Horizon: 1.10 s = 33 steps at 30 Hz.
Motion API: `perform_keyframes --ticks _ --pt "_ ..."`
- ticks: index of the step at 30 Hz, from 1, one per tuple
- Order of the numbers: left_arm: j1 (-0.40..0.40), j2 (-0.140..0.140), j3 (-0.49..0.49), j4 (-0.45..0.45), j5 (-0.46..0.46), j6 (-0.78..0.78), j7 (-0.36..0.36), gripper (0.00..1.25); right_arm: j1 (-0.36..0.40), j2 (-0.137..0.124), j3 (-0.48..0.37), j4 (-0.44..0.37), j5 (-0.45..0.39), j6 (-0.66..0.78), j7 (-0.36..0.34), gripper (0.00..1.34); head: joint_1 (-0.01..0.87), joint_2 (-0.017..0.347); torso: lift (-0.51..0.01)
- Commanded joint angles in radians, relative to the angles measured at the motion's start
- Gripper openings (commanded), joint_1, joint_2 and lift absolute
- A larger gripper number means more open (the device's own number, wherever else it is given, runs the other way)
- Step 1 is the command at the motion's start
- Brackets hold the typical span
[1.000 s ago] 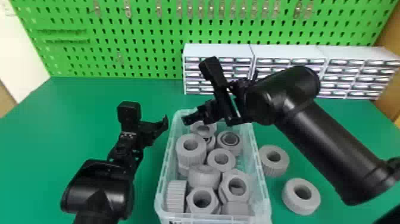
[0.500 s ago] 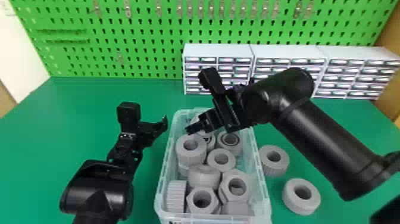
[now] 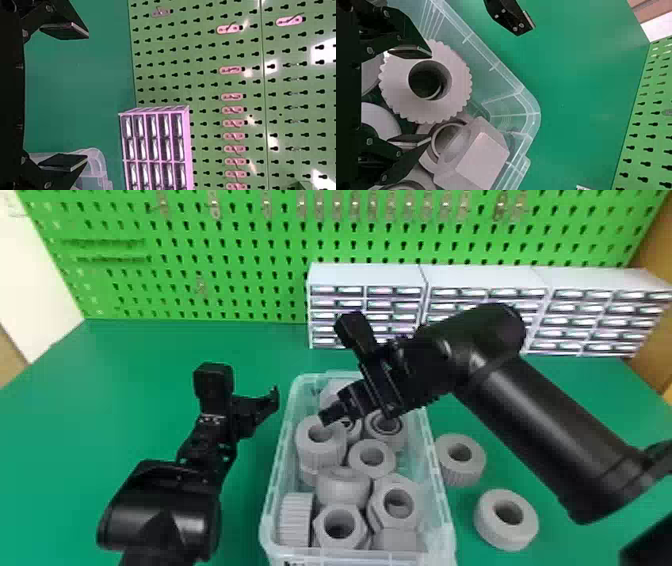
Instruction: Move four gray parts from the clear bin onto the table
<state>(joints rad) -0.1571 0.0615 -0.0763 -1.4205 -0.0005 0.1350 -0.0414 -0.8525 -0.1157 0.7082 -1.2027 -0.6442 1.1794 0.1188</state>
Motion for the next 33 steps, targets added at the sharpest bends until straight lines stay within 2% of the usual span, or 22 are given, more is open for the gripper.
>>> perform_keyframes --ticks 1,13,15,23,33 --pt "-0.004 0.001 -0.004 0.0 0.001 0.0 0.0 1.07 -0.003 0.005 0.001 0.009 0.0 -0.001 -0.004 0.82 0.693 0.072 -0.052" --pt "-0.016 0.003 -0.011 0.003 -0.004 0.0 0.0 1.07 -0.02 0.018 0.039 0.068 -0.029 -0.092 -0.004 0.83 0.693 0.072 -0.052" --pt "-0.016 0.003 -0.011 0.005 -0.004 0.0 0.0 1.07 -0.022 0.018 0.045 0.074 -0.029 -0.107 -0.004 0.86 0.693 0.072 -0.052" --pt "-0.019 0.003 -0.016 0.009 -0.003 0.0 0.0 1.07 -0.028 0.024 0.06 0.127 -0.035 -0.138 -0.004 1.11 0.693 0.072 -0.052" --pt "-0.03 0.003 -0.023 0.017 -0.001 0.0 0.0 1.07 -0.029 0.031 0.093 0.199 -0.058 -0.221 -0.01 1.11 0.693 0.072 -0.052"
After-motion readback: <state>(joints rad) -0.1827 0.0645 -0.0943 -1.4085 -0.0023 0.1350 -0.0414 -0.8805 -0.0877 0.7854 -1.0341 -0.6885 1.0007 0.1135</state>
